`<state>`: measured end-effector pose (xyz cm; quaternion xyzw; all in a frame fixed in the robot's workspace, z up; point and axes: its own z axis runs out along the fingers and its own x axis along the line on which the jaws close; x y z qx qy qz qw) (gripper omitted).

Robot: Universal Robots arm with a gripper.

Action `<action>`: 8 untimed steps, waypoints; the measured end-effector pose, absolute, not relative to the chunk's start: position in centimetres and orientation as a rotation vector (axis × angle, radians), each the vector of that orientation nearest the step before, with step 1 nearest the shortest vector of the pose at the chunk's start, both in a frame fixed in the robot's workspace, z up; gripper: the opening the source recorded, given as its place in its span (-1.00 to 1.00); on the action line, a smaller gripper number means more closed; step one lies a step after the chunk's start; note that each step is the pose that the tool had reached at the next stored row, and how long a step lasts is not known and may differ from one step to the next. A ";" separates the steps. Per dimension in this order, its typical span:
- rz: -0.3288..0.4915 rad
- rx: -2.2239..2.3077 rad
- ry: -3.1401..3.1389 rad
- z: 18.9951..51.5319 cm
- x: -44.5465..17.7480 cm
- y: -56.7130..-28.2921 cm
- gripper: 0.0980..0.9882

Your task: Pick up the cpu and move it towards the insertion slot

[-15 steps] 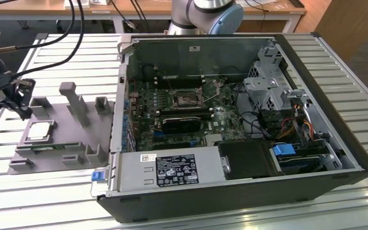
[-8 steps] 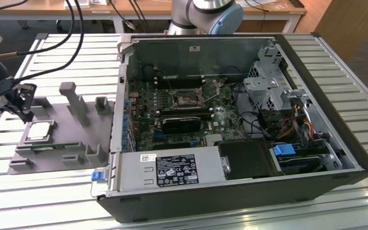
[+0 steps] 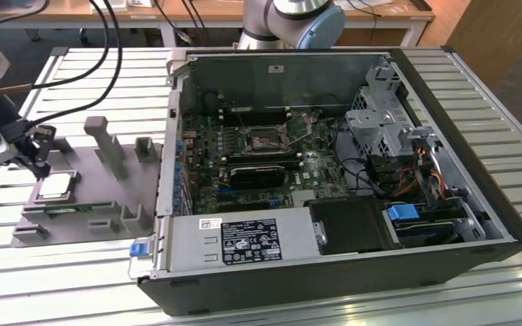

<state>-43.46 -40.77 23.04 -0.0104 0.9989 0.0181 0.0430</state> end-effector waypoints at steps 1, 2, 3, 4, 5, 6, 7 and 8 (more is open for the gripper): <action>0.056 -0.032 3.058 22.9 -43.4 -40.8 -0.99; 0.056 -0.032 3.061 22.8 -43.3 -40.8 -0.99; 0.056 -0.032 3.064 22.7 -43.2 -40.8 -0.99; 0.056 -0.032 3.066 22.5 -43.1 -40.8 -0.99; 0.056 -0.031 3.069 22.4 -43.0 -40.8 -0.99; 0.056 -0.031 3.071 22.2 -42.9 -40.8 -0.99; 0.056 -0.030 3.073 22.1 -42.8 -40.8 -0.99; 0.056 -0.029 3.074 21.9 -42.7 -40.8 -0.99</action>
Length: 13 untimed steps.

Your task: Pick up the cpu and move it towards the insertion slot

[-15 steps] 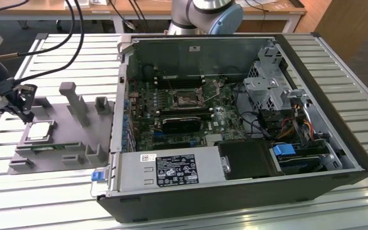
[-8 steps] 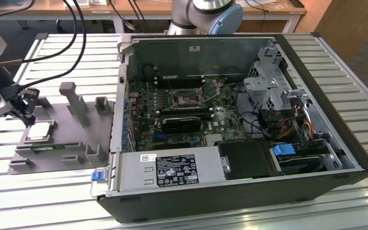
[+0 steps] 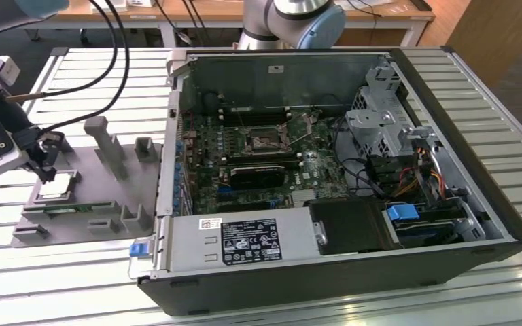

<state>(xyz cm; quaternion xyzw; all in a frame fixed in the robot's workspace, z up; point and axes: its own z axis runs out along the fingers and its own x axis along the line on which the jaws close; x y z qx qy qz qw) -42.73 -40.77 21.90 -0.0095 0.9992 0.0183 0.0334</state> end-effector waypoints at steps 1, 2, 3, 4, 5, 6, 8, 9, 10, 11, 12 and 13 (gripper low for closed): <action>0.056 -0.028 3.075 21.7 -42.7 -40.8 -0.99; 0.056 -0.028 3.076 21.6 -42.7 -40.8 -0.99; 0.056 -0.027 3.078 21.4 -42.7 -40.8 -0.99; 0.056 -0.027 3.079 21.3 -42.7 -40.8 -0.99; 0.056 -0.027 3.079 21.3 -42.7 -40.8 -0.99; 0.056 -0.027 3.079 21.3 -42.7 -40.8 -0.99; 0.056 -0.027 3.079 21.3 -42.7 -40.8 -0.99; 0.056 -0.027 3.079 21.3 -42.7 -40.8 -0.99; 0.056 -0.027 3.079 21.3 -42.7 -40.8 -0.99; 0.056 -0.027 3.079 21.3 -42.7 -40.8 -0.97; 0.056 -0.027 3.079 21.3 -42.7 -40.8 -0.97; 0.056 -0.027 3.079 21.3 -42.7 -40.8 -0.85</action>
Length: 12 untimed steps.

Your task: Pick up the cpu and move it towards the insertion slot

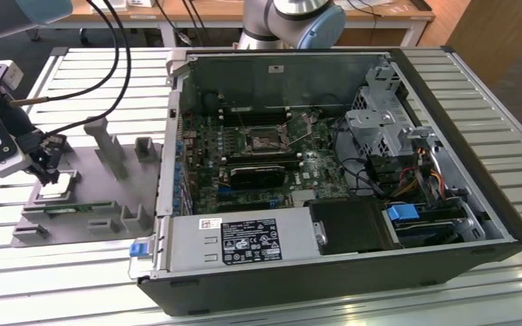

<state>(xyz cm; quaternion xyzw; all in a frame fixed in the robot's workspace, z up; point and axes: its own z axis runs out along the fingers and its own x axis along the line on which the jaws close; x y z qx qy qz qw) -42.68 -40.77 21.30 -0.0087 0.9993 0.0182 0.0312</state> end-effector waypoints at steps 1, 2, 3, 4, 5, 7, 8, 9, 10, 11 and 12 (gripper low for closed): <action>0.056 -0.027 3.079 21.3 -42.7 -40.8 -0.70; 0.056 -0.027 3.079 21.3 -42.7 -40.8 -0.70; 0.056 -0.027 3.079 21.3 -42.7 -40.8 -0.57; 0.056 -0.027 3.079 21.3 -42.7 -40.8 -0.44; 0.056 -0.027 3.079 21.3 -42.7 -40.8 -0.44; 0.056 -0.027 3.079 21.3 -42.7 -40.8 -0.30; 0.056 -0.027 3.079 21.3 -42.7 -40.8 -0.17; 0.056 -0.027 3.079 21.3 -42.7 -40.8 -0.04; 0.056 -0.027 3.079 21.3 -42.7 -40.8 -0.04; 0.056 -0.027 3.079 21.3 -42.7 -40.8 -0.04; 0.056 -0.027 3.079 21.3 -42.7 -40.8 0.10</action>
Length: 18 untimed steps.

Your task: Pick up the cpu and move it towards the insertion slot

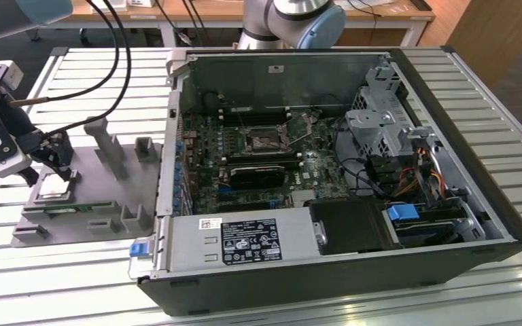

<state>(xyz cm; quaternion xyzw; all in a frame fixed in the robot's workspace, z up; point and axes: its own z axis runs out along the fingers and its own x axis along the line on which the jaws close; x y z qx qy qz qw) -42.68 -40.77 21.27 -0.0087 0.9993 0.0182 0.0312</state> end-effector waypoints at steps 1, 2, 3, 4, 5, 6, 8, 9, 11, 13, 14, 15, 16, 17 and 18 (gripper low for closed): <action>0.056 -0.027 3.079 21.3 -42.7 -40.8 0.10; 0.056 -0.027 3.079 21.3 -42.7 -40.8 0.10; 0.056 -0.027 3.079 21.2 -42.7 -40.8 0.10; 0.057 -0.027 3.087 21.2 -42.6 -40.8 0.10; 0.057 -0.026 3.100 21.2 -42.5 -40.8 0.10; 0.057 -0.026 3.114 21.1 -42.5 -40.8 0.10; 0.058 -0.026 3.140 21.1 -42.3 -40.8 0.10; 0.058 -0.025 3.144 21.0 -42.3 -40.8 0.10; 0.058 -0.025 3.145 21.1 -42.3 -40.8 0.10; 0.058 -0.025 3.145 21.0 -42.3 -40.8 0.10; 0.058 -0.025 3.145 20.9 -42.3 -40.8 0.10; 0.058 -0.025 3.145 20.8 -42.2 -40.8 0.10; 0.058 -0.025 3.145 20.6 -42.2 -40.8 0.10; 0.058 -0.025 3.145 20.4 -42.1 -40.8 0.10; 0.058 -0.026 3.145 20.3 -42.1 -40.8 0.10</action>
